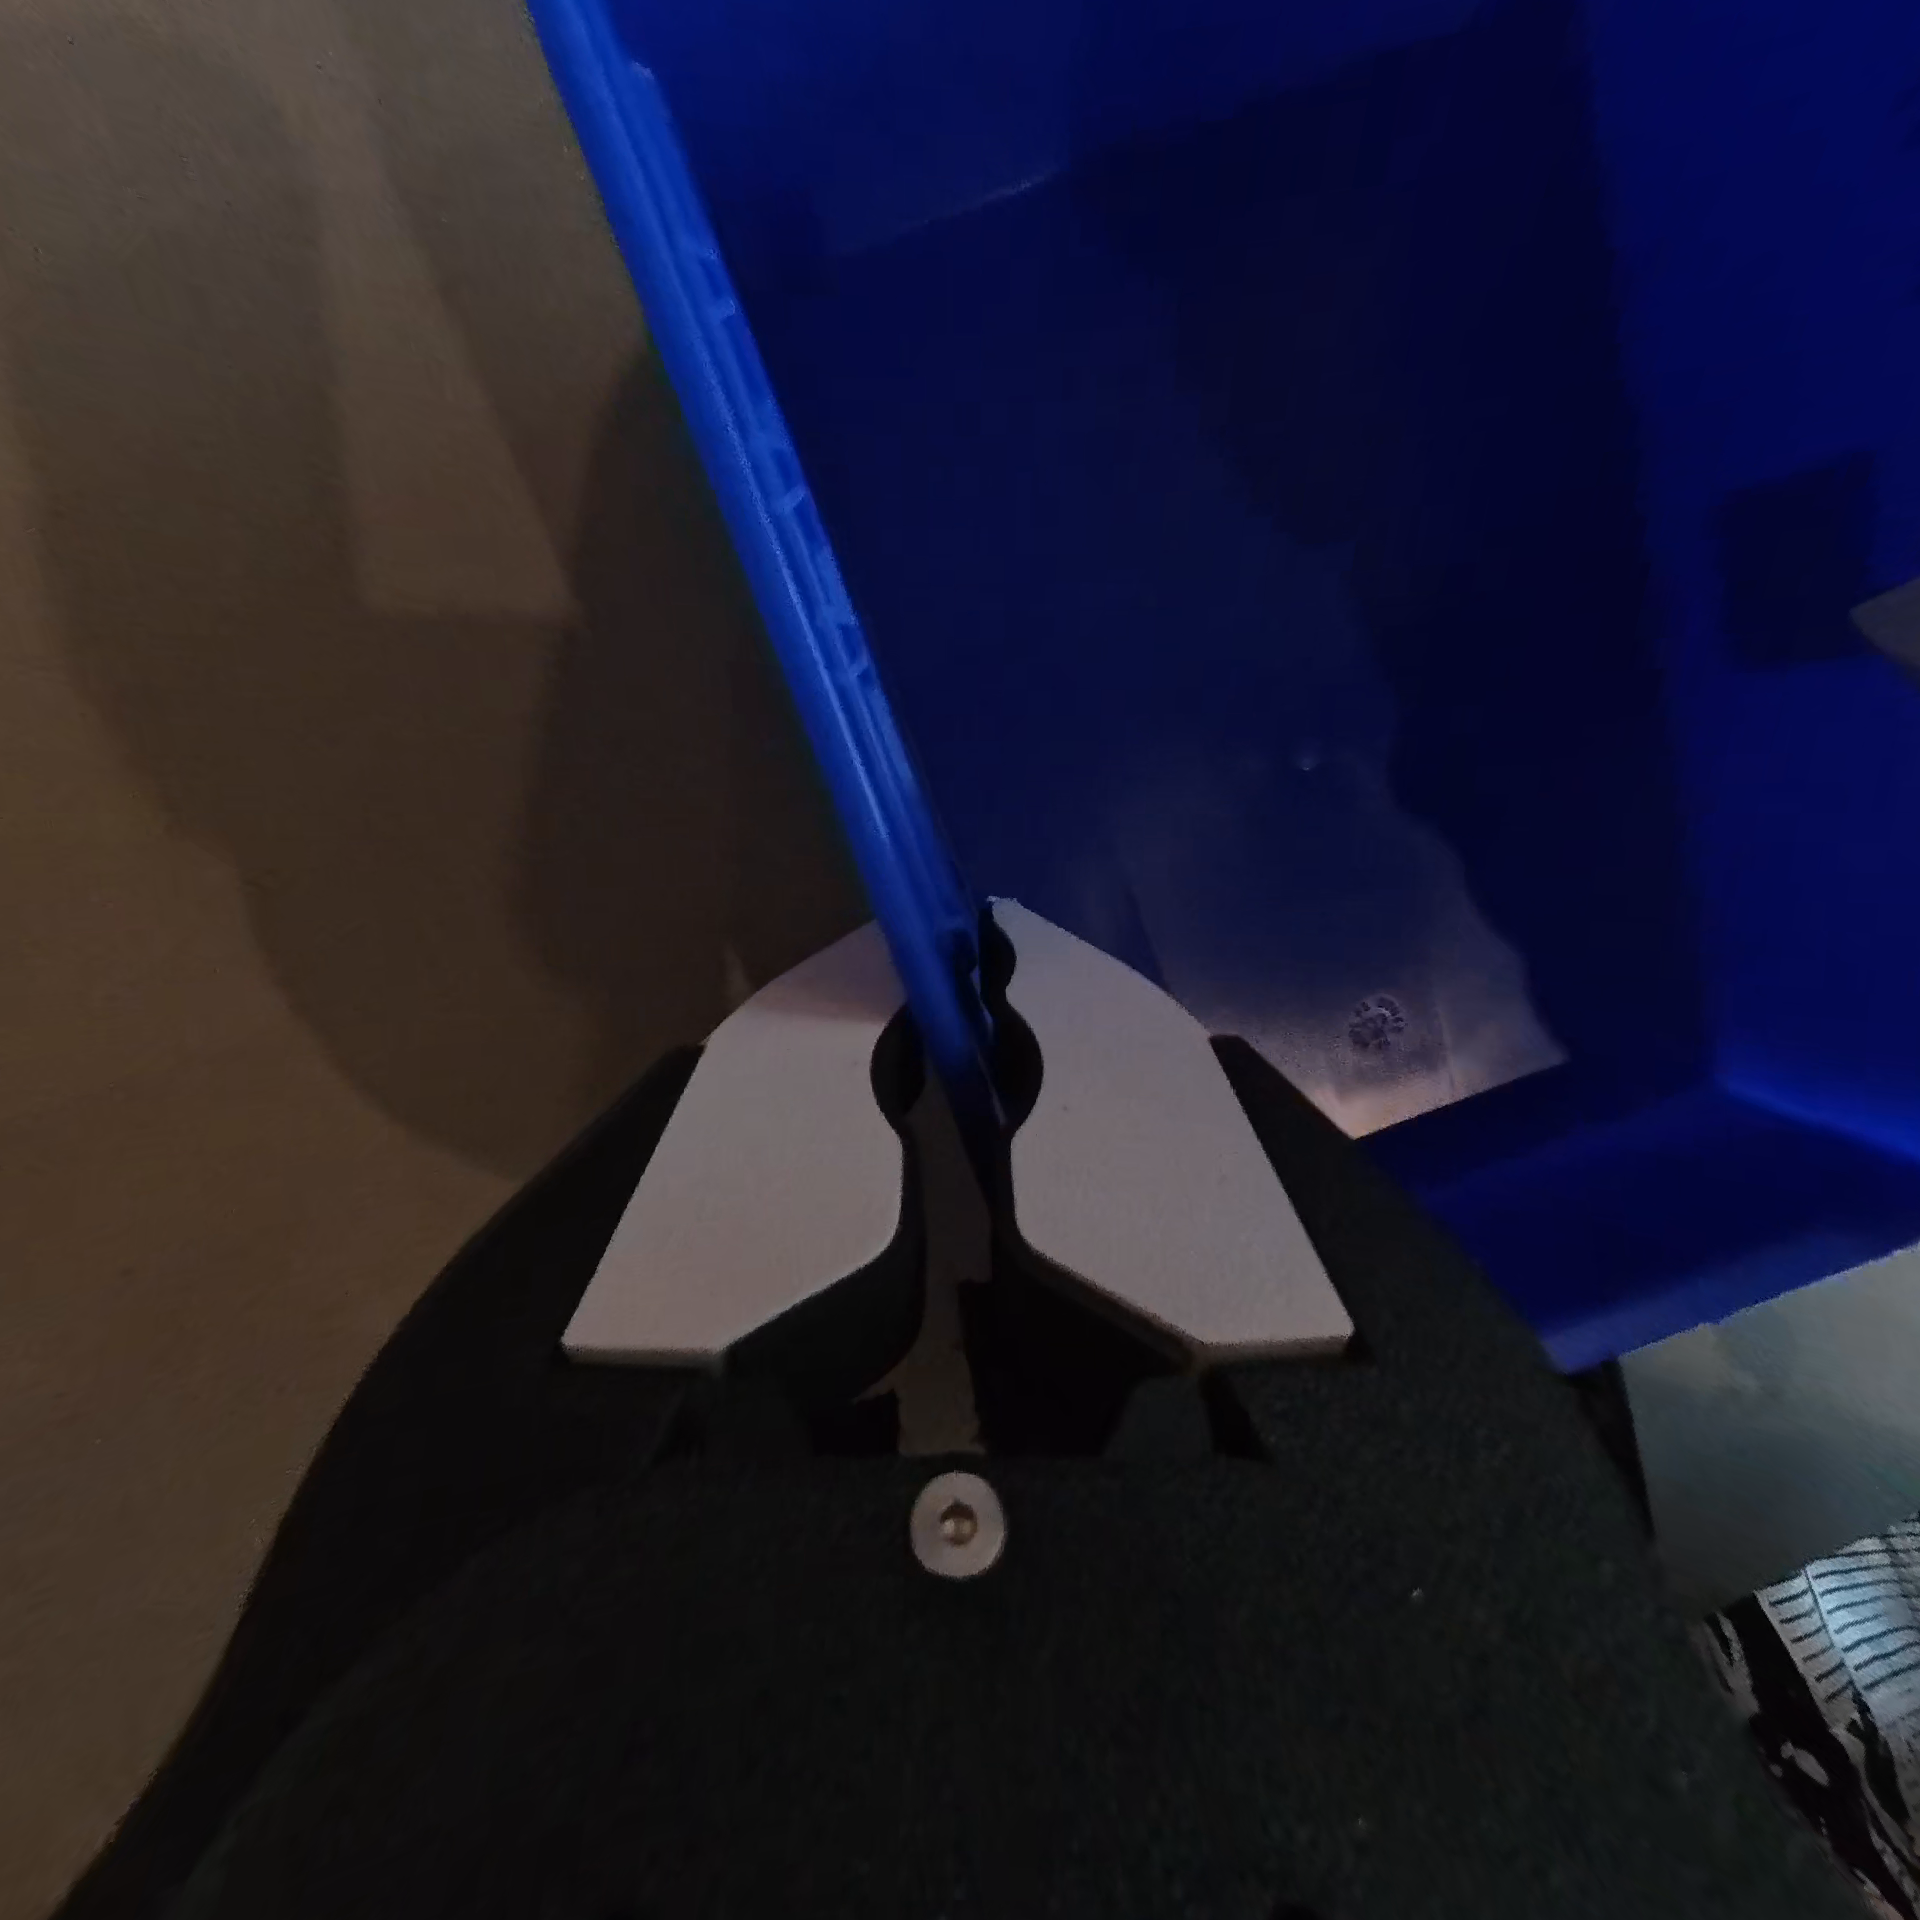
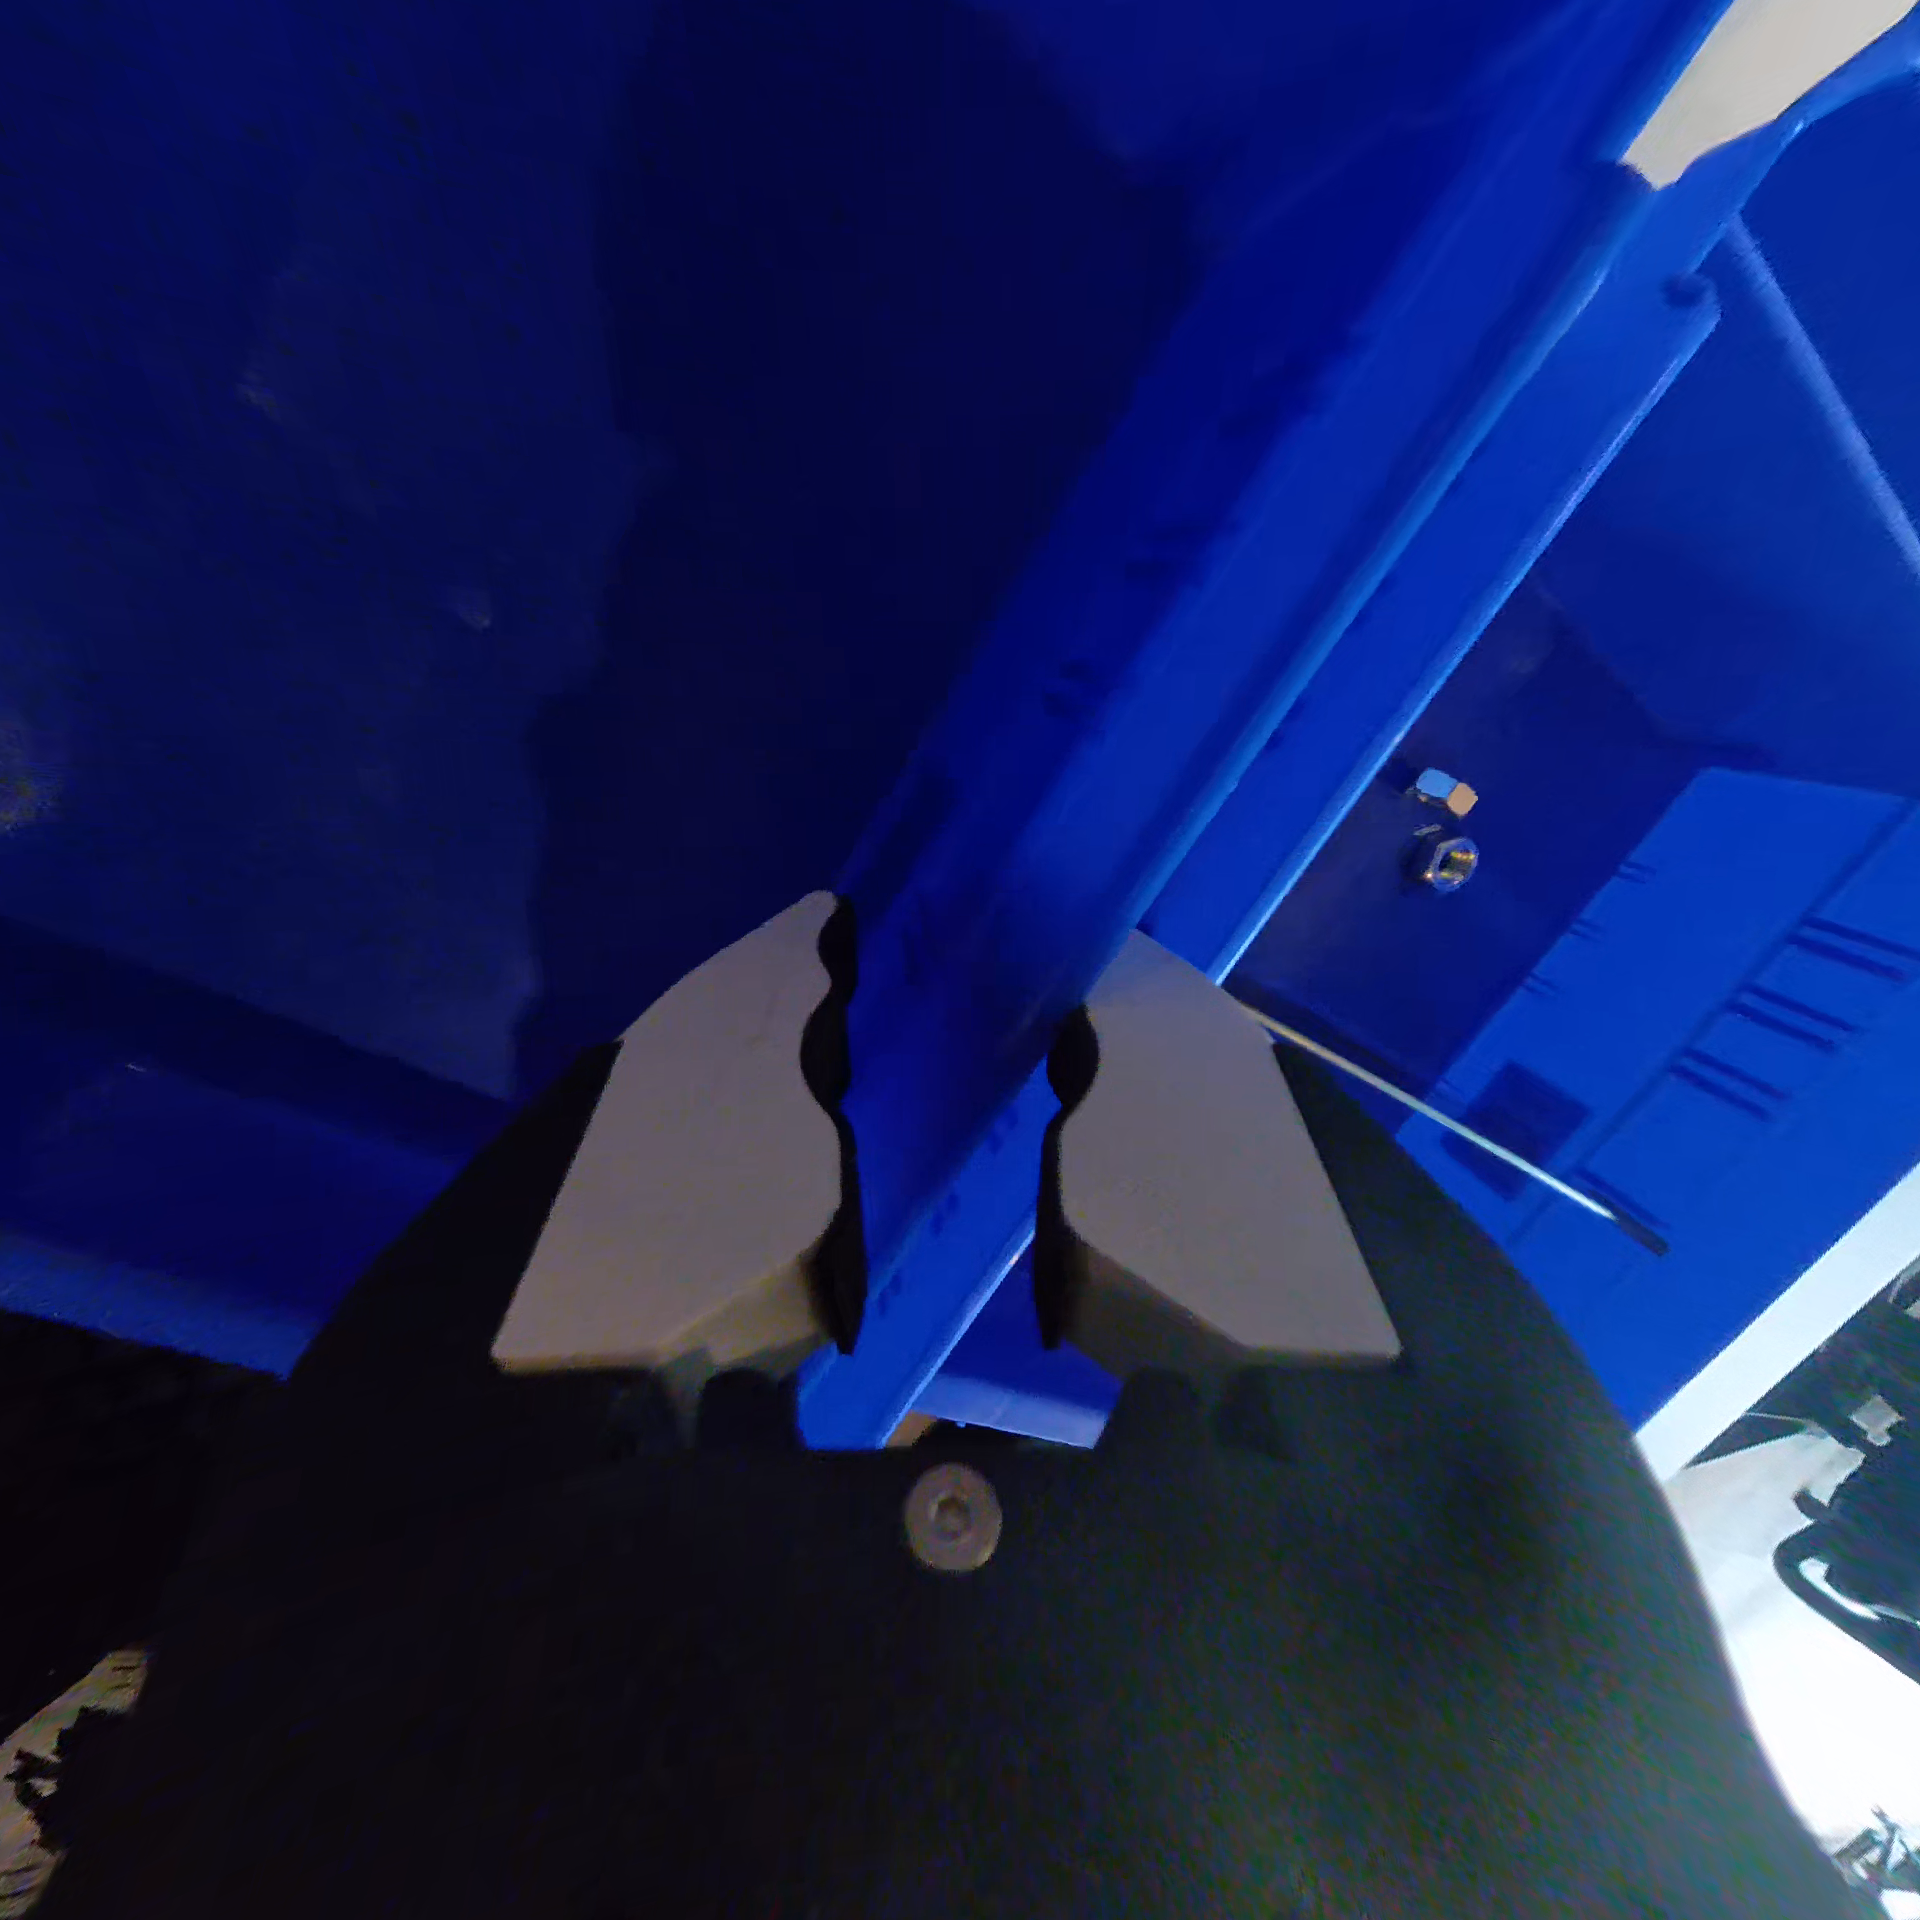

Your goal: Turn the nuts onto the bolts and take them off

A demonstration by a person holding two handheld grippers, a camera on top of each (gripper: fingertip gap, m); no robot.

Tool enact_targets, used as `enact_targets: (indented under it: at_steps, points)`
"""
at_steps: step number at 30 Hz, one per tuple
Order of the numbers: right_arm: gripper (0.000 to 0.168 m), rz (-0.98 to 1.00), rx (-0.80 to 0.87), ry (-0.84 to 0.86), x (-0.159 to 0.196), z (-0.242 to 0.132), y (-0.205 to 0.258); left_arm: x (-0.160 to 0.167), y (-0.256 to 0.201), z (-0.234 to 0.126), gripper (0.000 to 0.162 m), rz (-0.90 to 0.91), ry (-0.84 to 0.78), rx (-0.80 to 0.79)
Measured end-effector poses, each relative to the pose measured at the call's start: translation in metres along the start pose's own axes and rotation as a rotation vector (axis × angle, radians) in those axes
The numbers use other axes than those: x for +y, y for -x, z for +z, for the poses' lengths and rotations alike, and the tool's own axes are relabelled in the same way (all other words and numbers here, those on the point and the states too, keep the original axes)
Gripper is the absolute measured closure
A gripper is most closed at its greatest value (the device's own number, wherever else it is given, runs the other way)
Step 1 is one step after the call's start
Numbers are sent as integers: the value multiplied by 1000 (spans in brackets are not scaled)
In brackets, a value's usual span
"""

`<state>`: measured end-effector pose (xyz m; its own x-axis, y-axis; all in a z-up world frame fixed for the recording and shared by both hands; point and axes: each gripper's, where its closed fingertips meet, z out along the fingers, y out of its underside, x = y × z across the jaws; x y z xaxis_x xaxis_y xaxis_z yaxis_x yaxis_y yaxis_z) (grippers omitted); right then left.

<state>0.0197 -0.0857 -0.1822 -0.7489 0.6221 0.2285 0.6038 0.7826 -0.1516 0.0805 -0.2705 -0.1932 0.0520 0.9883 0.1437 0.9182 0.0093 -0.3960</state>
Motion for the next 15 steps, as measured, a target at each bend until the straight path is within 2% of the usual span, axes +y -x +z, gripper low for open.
enact_targets:
  at_steps: [11, 15]
  points:
    - [121, -53, 38, -9, -2, -12, -2, 0, -2, 2, 155, -54, -58, 48]
    - [115, -48, 37, -33, -3, -22, -6, -4, -10, 1, 147, -62, -72, 78]
